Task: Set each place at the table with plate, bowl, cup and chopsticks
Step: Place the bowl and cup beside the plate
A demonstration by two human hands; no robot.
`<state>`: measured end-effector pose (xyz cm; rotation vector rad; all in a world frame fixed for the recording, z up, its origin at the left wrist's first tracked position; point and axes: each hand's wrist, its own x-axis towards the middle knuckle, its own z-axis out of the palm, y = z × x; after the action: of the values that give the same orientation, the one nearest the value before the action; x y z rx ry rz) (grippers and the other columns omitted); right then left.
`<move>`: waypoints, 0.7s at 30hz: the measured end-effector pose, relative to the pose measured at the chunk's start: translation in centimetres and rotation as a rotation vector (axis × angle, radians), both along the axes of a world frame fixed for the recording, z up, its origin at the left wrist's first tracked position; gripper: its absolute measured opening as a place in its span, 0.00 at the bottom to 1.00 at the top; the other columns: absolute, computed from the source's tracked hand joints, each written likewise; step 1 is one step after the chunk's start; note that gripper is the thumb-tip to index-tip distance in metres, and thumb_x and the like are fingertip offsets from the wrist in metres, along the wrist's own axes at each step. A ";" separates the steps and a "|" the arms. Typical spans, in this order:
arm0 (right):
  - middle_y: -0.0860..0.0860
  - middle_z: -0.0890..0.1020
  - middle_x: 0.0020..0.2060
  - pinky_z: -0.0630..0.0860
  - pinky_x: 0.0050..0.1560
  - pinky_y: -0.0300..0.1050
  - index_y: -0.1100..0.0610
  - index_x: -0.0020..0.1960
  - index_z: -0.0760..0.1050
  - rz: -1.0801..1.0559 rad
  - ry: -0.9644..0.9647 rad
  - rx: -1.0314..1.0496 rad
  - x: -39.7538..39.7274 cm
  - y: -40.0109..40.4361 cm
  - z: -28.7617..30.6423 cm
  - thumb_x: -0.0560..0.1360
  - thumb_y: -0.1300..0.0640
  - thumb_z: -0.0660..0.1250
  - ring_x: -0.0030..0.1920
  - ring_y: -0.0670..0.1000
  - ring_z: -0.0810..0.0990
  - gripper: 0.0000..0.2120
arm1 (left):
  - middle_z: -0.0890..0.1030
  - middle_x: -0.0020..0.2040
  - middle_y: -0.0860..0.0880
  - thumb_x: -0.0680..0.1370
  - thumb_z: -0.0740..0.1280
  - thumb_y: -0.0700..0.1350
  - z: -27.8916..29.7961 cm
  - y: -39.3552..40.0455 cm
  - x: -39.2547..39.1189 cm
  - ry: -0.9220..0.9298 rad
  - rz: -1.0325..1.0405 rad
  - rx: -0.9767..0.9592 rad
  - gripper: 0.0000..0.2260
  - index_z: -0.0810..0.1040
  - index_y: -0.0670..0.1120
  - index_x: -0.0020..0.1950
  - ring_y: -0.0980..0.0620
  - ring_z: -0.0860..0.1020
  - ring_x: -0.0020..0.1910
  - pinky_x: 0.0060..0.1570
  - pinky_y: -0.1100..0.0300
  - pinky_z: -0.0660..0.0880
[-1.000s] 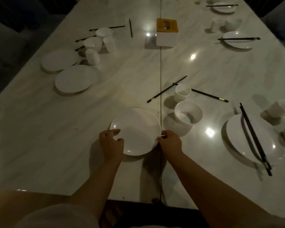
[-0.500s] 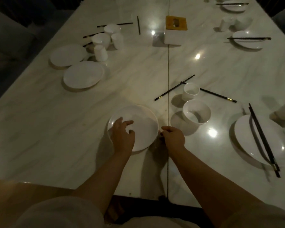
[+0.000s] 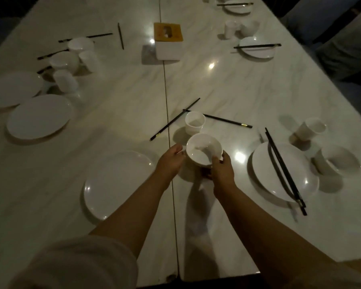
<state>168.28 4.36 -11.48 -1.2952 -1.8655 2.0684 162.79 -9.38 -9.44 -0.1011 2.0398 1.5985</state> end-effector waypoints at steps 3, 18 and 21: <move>0.50 0.74 0.58 0.80 0.55 0.57 0.50 0.72 0.63 0.028 -0.016 0.035 -0.2 0.7 0.1 0.78 0.61 0.62 0.54 0.54 0.76 0.24 | 0.79 0.60 0.49 0.78 0.63 0.45 -0.1 0.7 0.2 0.084 -0.041 -0.001 0.14 0.77 0.57 0.61 0.49 0.76 0.59 0.62 0.48 0.74; 0.52 0.80 0.55 0.81 0.47 0.45 0.52 0.66 0.71 0.277 0.029 0.296 5.2 -4.0 -0.3 0.78 0.58 0.63 0.48 0.51 0.79 0.16 | 0.82 0.53 0.53 0.79 0.64 0.47 -2.2 -4.5 5.3 0.261 0.208 -0.166 0.11 0.81 0.51 0.59 0.56 0.78 0.49 0.44 0.71 0.70; 0.50 0.79 0.53 0.75 0.35 0.33 0.52 0.67 0.70 0.316 0.031 0.317 5.5 -3.9 -0.2 0.78 0.57 0.63 0.45 0.48 0.78 0.17 | 0.81 0.52 0.53 0.79 0.63 0.43 -1.9 -4.5 5.7 0.262 0.201 -0.199 0.10 0.80 0.50 0.58 0.58 0.76 0.47 0.42 0.74 0.69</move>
<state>173.75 0.45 -11.71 -0.9399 -2.3909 1.7941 168.44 -13.92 -11.38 -0.1822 2.4580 1.5902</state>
